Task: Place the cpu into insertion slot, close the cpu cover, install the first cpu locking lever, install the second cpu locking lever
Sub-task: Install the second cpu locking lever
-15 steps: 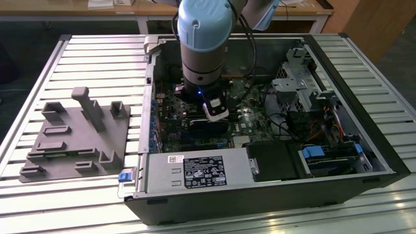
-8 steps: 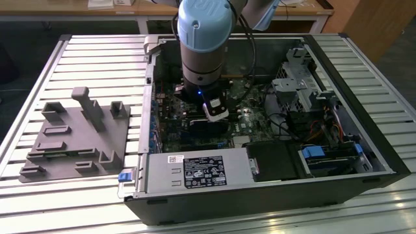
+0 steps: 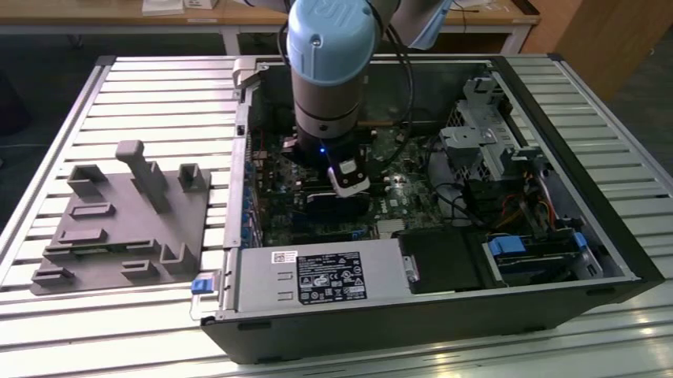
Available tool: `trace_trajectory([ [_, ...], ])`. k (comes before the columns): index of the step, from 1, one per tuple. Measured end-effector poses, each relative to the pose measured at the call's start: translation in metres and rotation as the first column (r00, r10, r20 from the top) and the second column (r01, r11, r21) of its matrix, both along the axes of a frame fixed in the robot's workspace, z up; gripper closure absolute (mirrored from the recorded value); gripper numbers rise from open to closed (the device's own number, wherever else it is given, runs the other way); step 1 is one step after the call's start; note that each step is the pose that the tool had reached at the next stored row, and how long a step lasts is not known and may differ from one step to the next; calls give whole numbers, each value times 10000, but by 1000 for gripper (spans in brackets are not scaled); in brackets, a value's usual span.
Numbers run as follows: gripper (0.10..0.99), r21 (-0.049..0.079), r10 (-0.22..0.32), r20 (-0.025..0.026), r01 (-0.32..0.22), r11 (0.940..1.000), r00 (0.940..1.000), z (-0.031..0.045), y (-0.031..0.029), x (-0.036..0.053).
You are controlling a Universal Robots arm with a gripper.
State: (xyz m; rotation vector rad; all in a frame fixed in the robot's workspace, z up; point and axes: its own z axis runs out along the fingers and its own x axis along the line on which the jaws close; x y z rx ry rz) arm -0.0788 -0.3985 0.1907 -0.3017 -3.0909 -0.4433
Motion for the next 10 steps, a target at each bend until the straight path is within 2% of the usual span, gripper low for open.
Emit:
trace_trajectory([
  [10,980,-16,0,-2,0,10000,10000,13,0,-2],
])
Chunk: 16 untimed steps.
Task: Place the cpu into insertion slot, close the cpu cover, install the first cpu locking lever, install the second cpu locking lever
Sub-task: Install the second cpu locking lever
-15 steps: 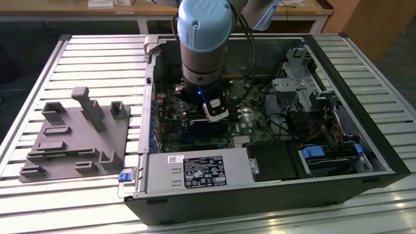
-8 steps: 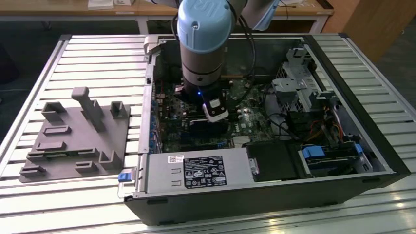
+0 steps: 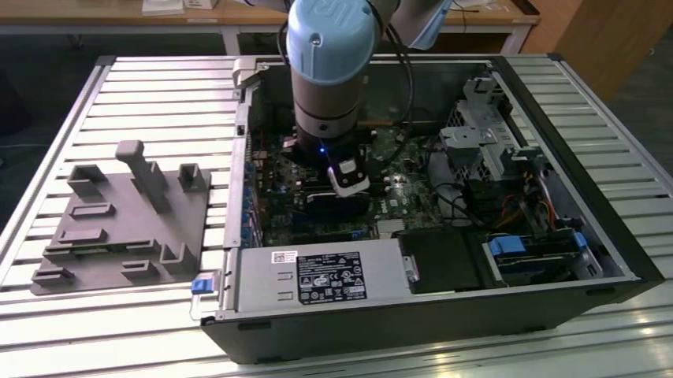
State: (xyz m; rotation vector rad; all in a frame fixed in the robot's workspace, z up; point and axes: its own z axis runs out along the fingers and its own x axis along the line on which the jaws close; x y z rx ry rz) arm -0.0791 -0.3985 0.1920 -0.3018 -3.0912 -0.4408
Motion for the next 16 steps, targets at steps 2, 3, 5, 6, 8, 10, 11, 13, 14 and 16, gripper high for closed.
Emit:
trace_trajectory([
  [2,980,-2,0,1,0,10000,10000,18,0,0],
  [3,980,1,0,2,0,10000,10000,26,1,0],
  [5,980,3,0,4,0,10000,10000,31,1,1],
  [6,980,3,0,6,0,10000,10000,31,1,0],
  [8,980,2,0,7,0,10000,10000,31,1,0],
  [10,980,0,0,6,0,10000,10000,28,0,0],
  [11,980,3,0,6,0,10000,10000,24,0,0],
  [13,980,17,-2,8,2,10000,10000,10,1,0],
  [14,980,23,-2,9,2,10000,10000,4,1,0],
  [16,980,28,0,9,0,10000,10000,-7,1,0],
])
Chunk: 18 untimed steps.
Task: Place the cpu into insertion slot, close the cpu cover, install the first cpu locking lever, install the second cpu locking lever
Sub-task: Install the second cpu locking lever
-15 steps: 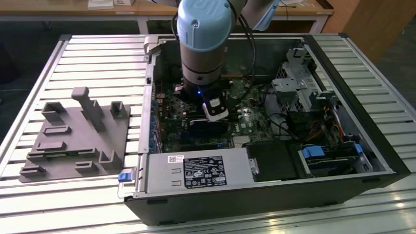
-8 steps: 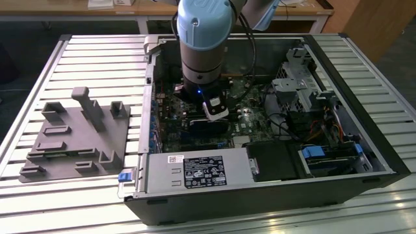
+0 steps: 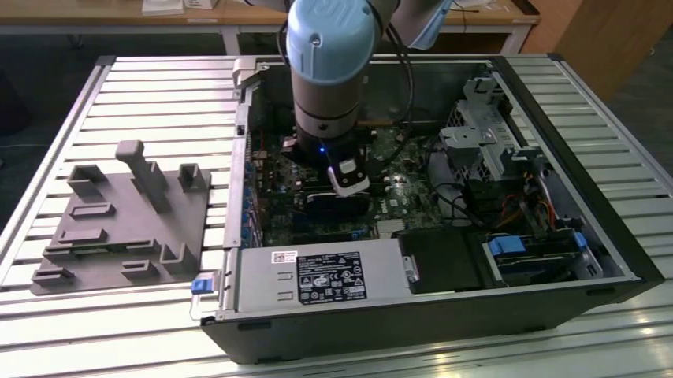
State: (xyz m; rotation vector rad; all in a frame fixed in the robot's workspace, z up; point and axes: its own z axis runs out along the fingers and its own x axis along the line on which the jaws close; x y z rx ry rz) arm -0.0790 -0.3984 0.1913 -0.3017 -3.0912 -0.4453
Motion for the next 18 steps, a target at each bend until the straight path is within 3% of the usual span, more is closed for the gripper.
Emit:
trace_trajectory([
  [9,980,-8,1,0,-1,10000,10000,-10,0,-2],
  [15,980,-39,0,10,0,10000,10000,89,0,-2],
  [18,980,-140,-1,16,1,9999,10000,143,0,-2],
])
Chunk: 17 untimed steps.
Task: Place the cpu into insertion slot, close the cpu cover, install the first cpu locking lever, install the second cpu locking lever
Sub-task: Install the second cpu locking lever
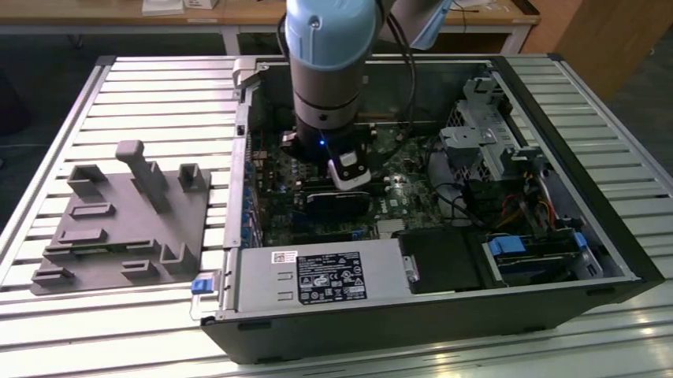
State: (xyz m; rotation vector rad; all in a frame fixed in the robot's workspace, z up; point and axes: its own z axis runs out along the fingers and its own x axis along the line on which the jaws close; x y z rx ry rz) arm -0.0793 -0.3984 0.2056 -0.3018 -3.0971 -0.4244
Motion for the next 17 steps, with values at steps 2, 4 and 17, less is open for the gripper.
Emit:
trace_trajectory([
  [2,980,-121,1,9,-1,9999,10000,28,0,1],
  [4,980,-320,2,30,-1,9995,10000,65,0,0],
  [17,980,-610,3,77,1,9981,10000,312,0,0],
])
